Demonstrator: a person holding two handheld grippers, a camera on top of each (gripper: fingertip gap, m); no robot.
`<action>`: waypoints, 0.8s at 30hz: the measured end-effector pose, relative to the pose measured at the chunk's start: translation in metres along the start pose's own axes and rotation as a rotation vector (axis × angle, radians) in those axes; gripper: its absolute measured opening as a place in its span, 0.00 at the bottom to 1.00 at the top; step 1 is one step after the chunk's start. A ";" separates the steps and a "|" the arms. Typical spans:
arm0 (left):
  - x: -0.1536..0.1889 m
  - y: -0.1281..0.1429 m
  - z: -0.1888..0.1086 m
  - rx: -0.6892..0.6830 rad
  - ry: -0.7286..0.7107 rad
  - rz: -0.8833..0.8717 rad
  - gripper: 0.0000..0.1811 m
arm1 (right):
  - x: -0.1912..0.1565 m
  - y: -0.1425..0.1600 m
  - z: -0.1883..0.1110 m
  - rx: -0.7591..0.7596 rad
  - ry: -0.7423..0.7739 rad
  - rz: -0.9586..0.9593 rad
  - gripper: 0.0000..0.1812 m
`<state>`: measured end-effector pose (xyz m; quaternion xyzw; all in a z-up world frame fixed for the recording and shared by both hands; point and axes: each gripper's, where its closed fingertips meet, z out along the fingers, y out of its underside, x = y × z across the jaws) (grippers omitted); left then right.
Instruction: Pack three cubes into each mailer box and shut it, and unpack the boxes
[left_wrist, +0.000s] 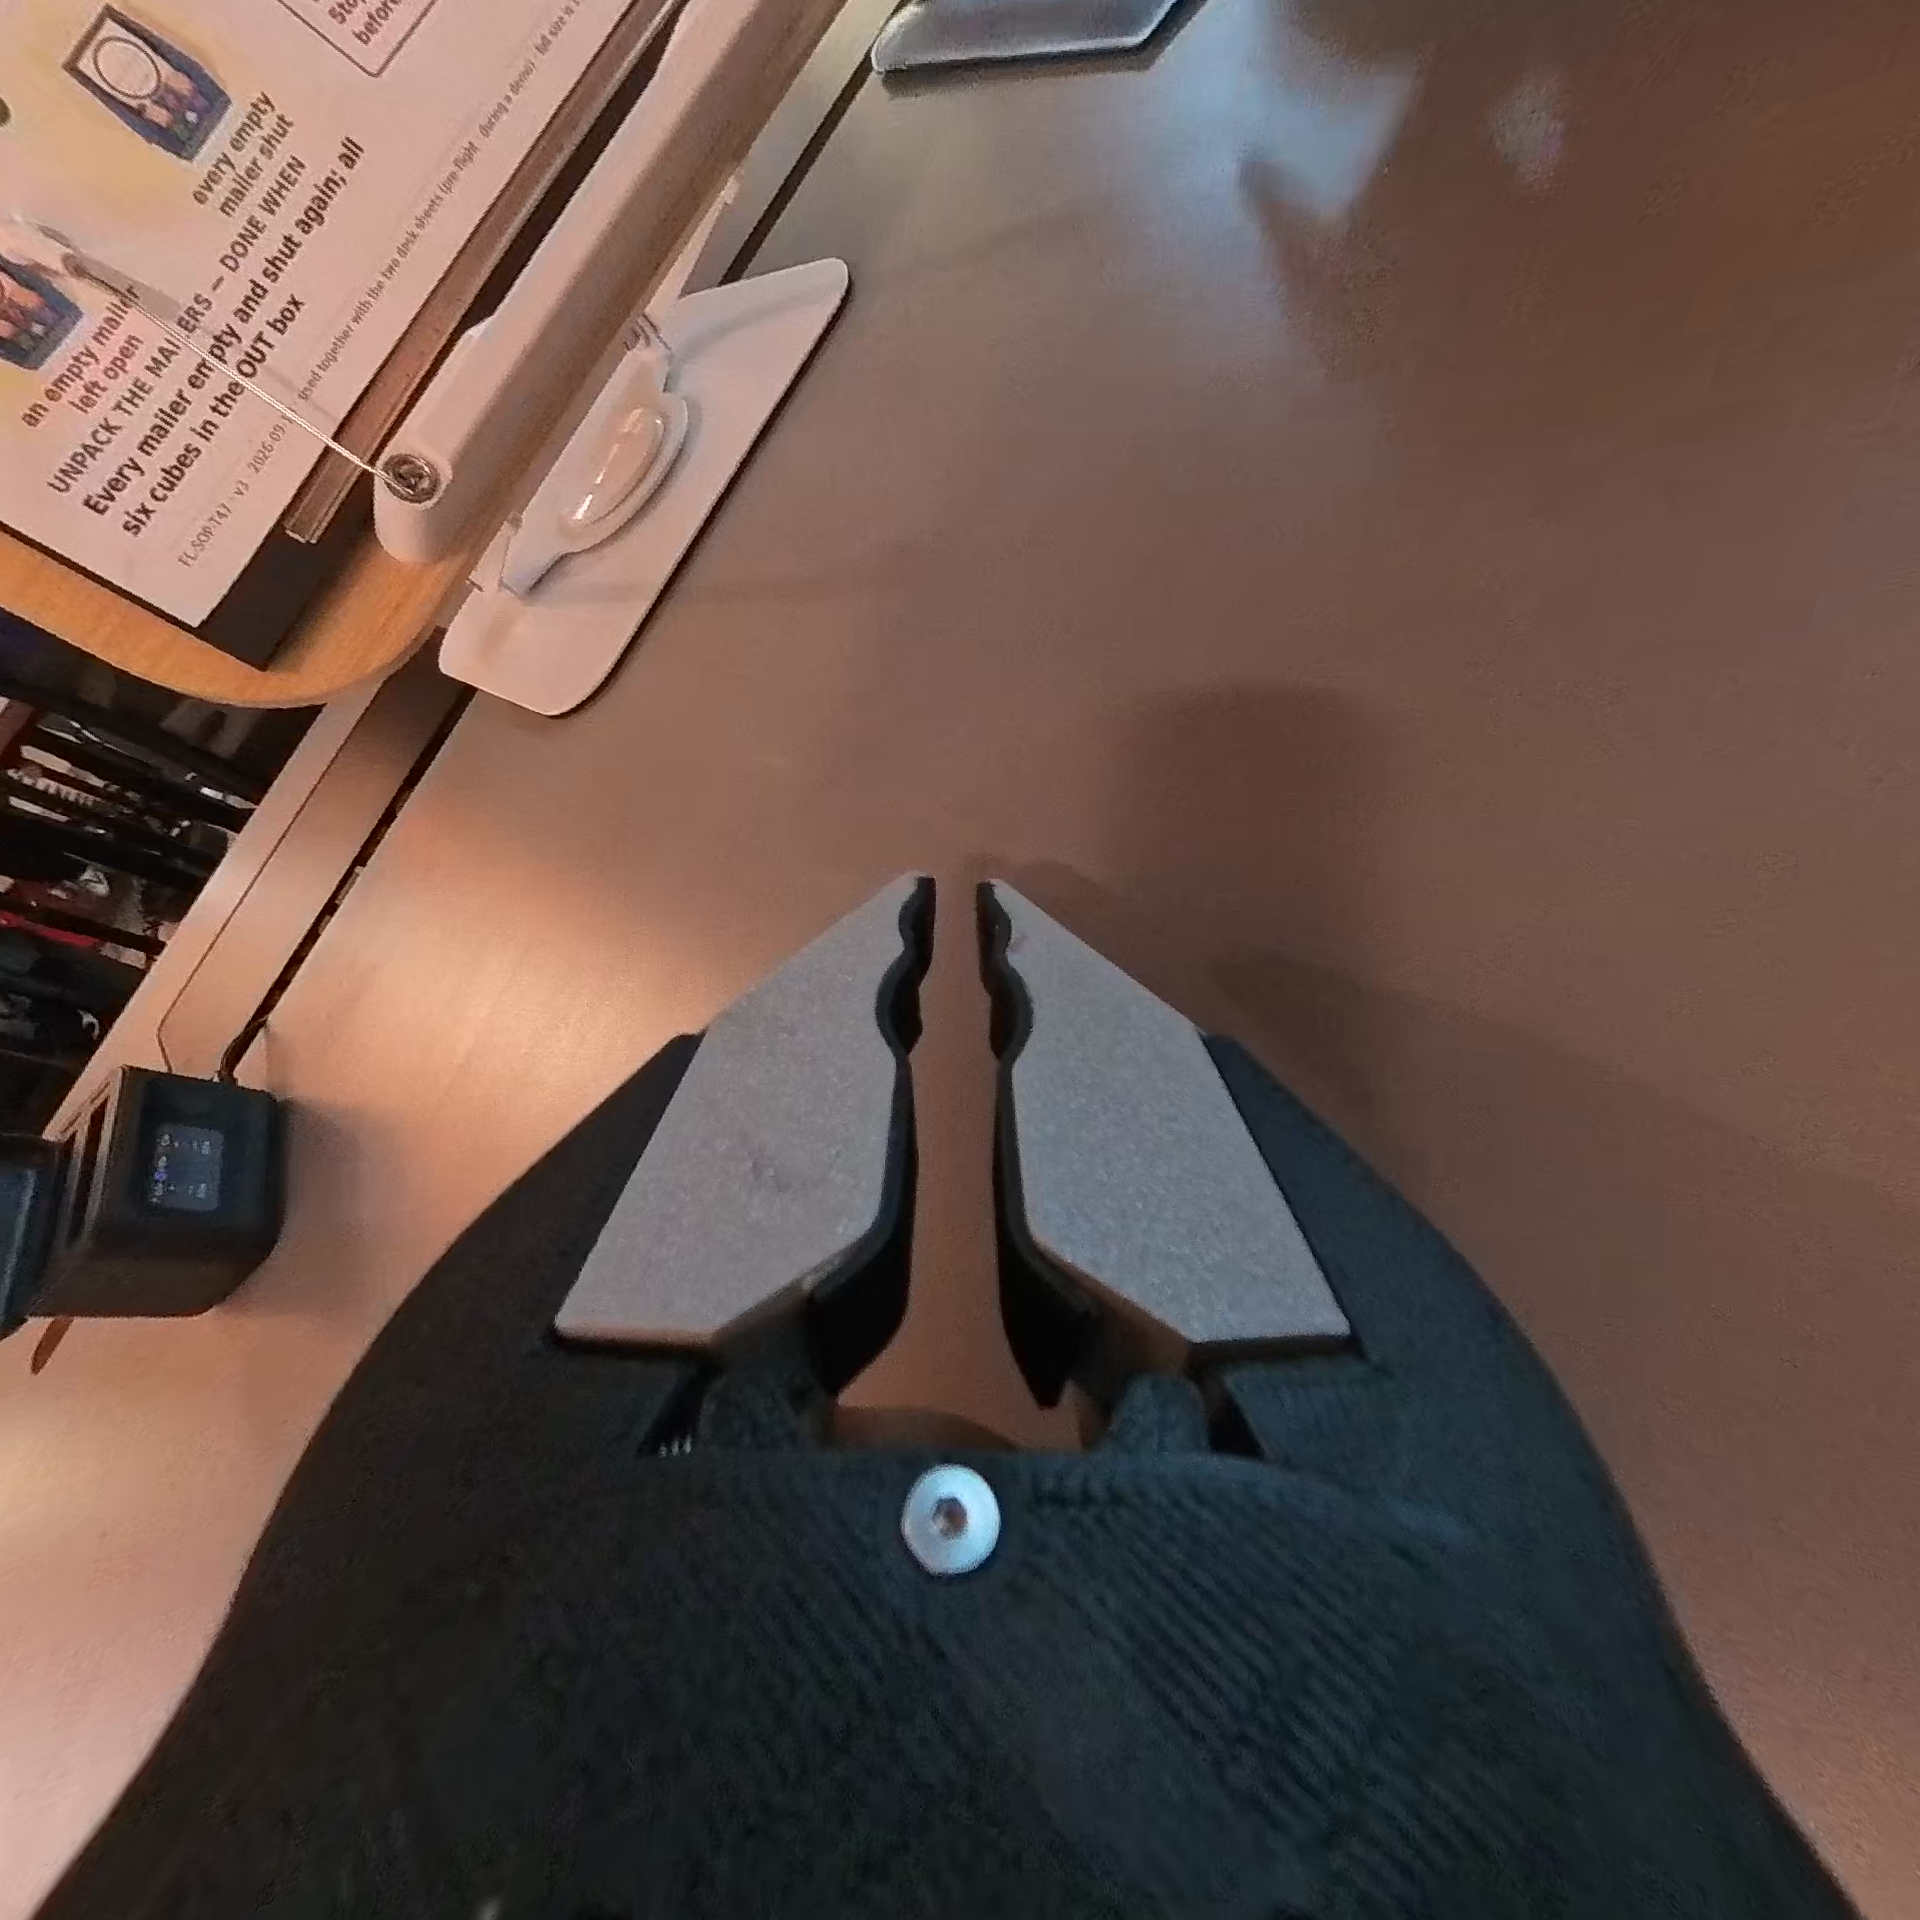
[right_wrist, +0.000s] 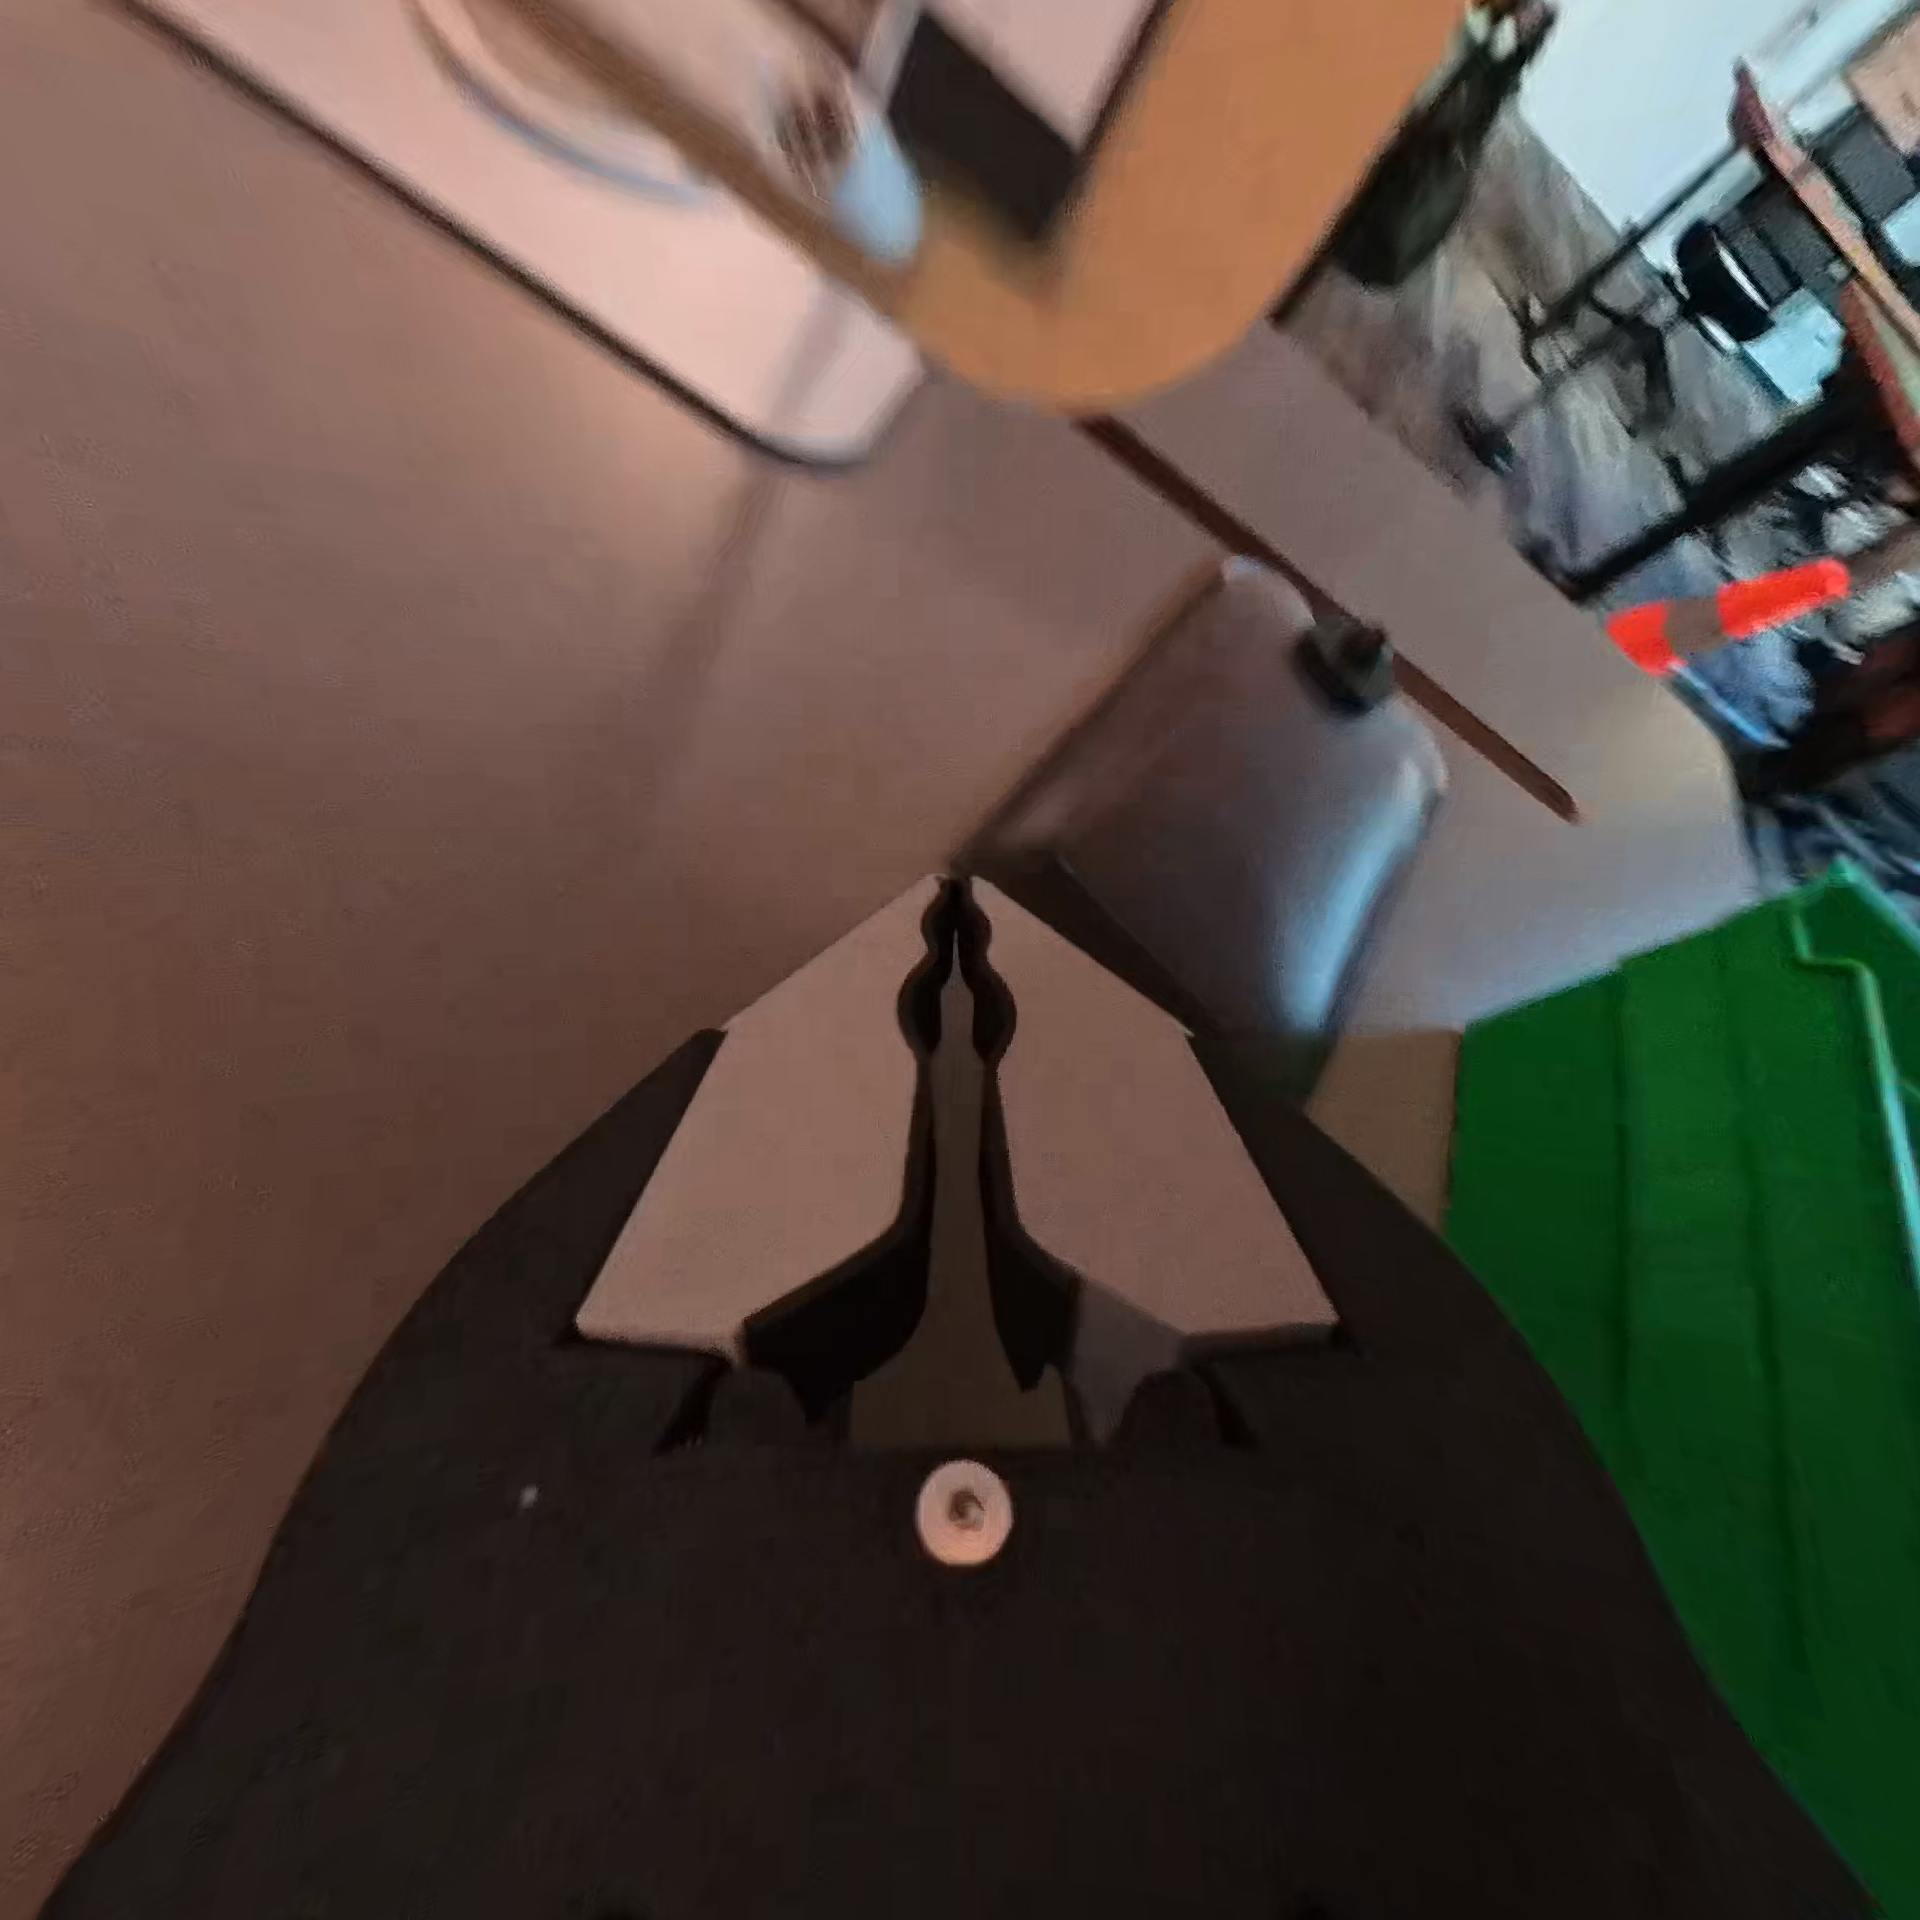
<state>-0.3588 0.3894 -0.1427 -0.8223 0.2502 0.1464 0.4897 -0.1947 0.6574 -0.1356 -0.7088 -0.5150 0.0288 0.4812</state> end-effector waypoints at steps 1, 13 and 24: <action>0.000 0.000 0.000 0.000 0.001 -0.003 0.03 | -0.010 -0.015 -0.010 0.068 -0.051 0.051 0.00; -0.024 0.002 -0.005 0.006 -0.109 -0.124 0.22 | -0.127 -0.109 -0.074 0.480 -0.492 0.459 0.45; 0.009 -0.016 -0.089 -0.013 -0.104 -0.341 0.32 | -0.165 -0.098 -0.071 0.429 -0.510 0.204 0.36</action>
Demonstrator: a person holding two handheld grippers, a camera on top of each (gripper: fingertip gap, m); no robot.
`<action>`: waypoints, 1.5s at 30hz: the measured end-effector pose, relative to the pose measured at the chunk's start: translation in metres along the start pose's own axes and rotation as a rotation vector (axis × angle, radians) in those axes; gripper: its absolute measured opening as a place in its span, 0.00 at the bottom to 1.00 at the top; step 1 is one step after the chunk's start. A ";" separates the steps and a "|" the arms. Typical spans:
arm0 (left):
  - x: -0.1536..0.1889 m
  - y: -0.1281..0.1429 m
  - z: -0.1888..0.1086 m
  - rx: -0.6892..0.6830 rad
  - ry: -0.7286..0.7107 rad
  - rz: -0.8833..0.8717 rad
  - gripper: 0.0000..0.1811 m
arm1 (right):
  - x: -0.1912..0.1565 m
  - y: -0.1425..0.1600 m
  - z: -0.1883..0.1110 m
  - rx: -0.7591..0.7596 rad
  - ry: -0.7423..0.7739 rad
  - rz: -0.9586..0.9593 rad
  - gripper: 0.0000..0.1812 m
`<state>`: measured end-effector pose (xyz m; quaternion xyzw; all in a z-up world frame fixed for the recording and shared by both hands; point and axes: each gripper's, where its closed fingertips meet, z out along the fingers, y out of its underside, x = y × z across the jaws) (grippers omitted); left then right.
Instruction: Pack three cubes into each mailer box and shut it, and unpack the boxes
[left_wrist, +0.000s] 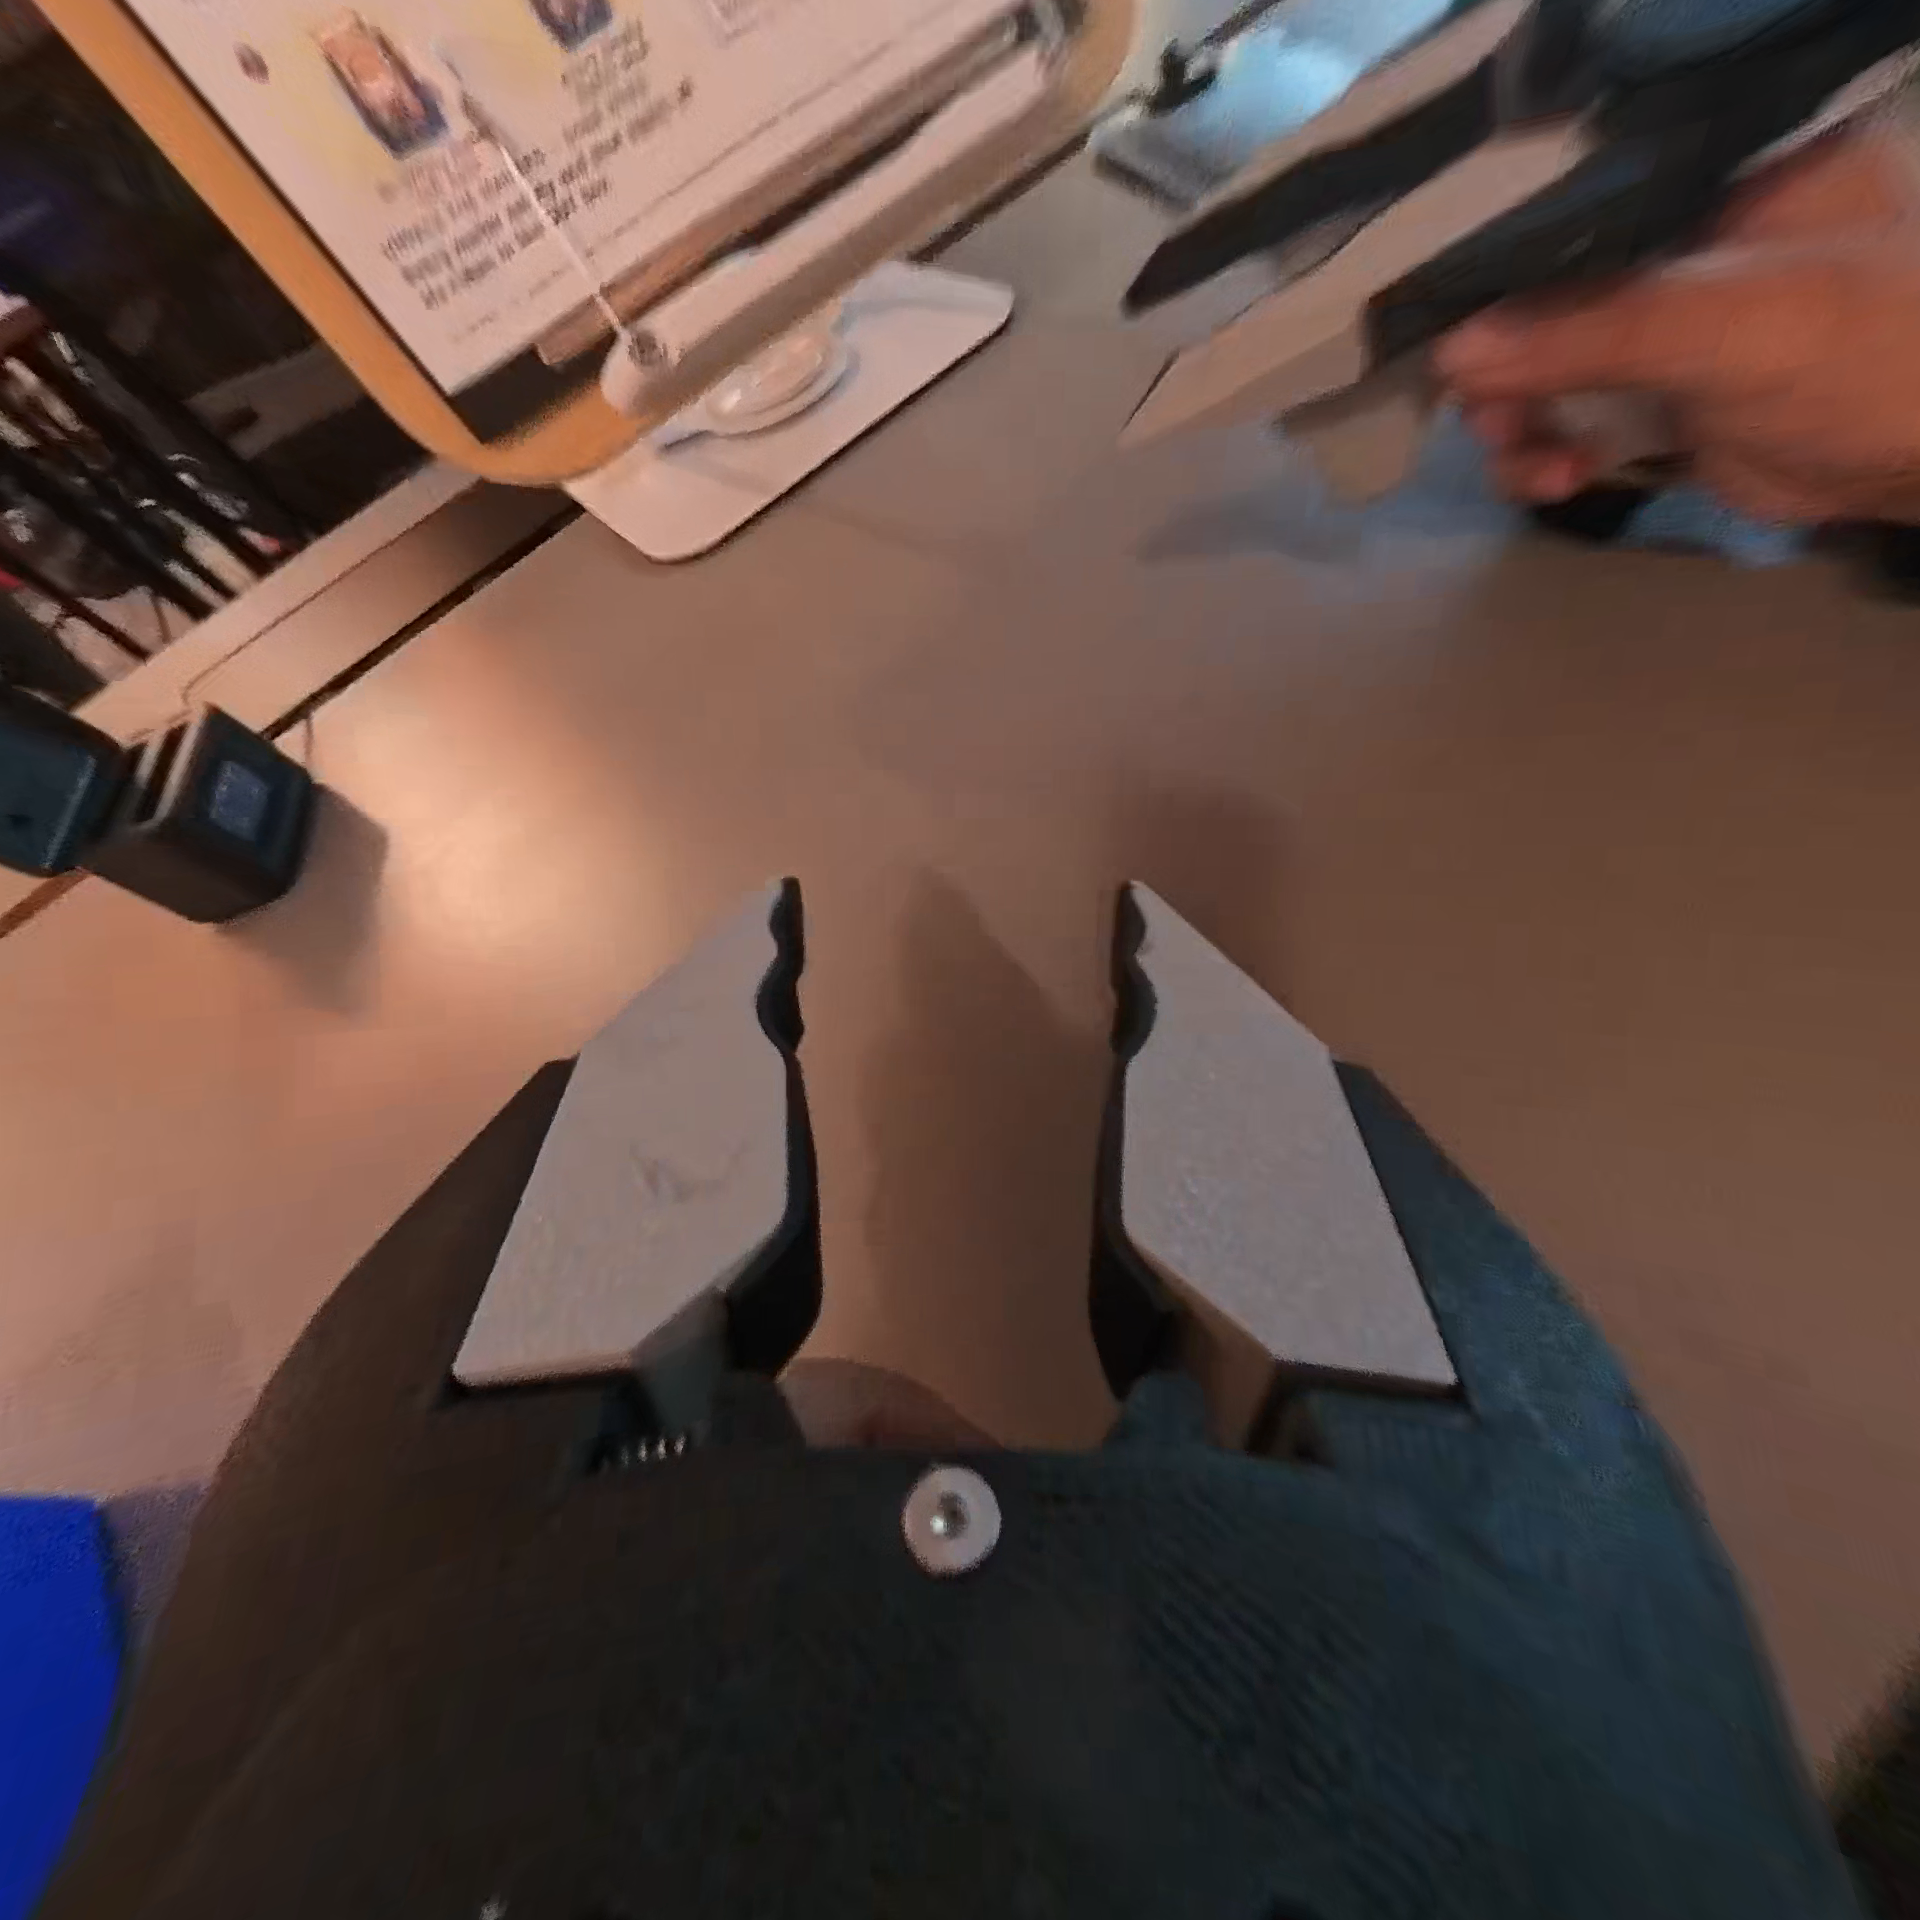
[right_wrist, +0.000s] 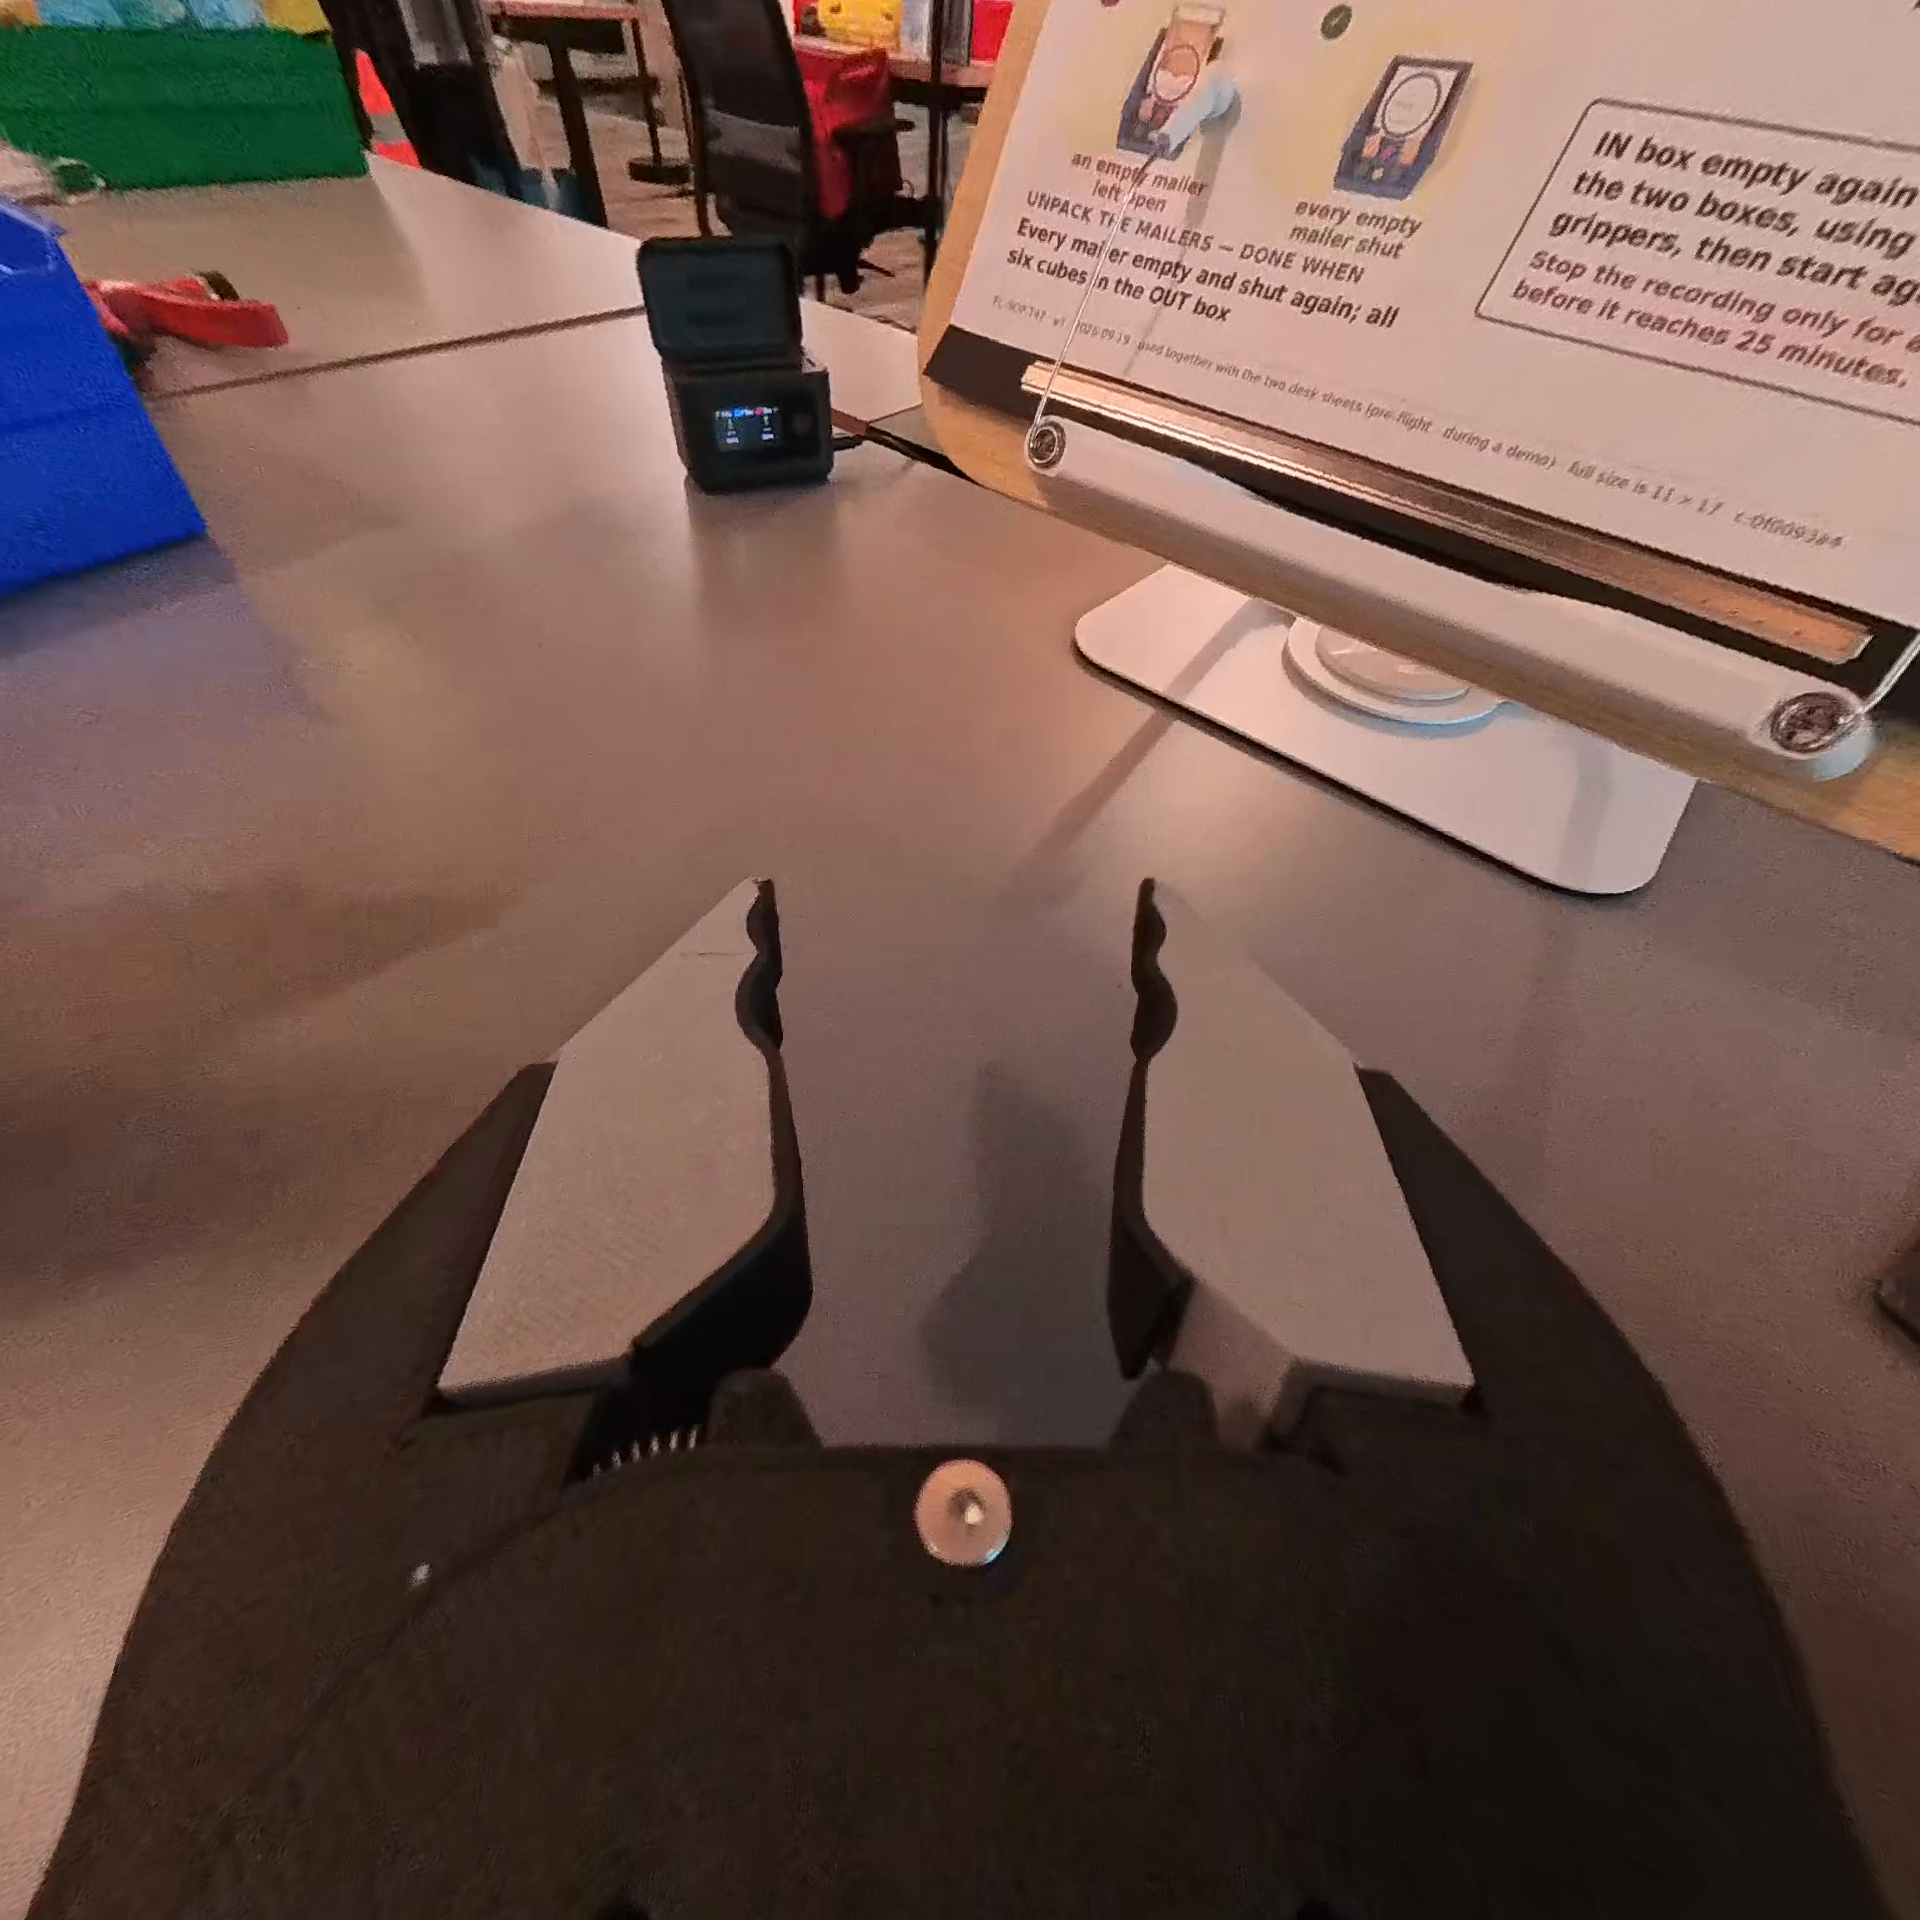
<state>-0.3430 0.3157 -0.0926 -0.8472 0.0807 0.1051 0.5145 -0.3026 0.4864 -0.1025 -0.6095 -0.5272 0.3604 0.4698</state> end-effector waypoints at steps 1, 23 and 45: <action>0.001 -0.011 -0.021 0.028 0.010 -0.006 0.34 | 0.000 0.000 0.000 -0.001 -0.007 0.013 0.36; -0.235 0.176 -0.193 -0.777 -0.062 0.319 0.29 | -0.007 0.006 -0.001 -0.037 -0.104 0.088 0.34; -0.269 0.211 -0.153 -0.809 -0.209 0.724 0.36 | -0.015 0.012 0.003 -0.083 -0.126 0.051 0.29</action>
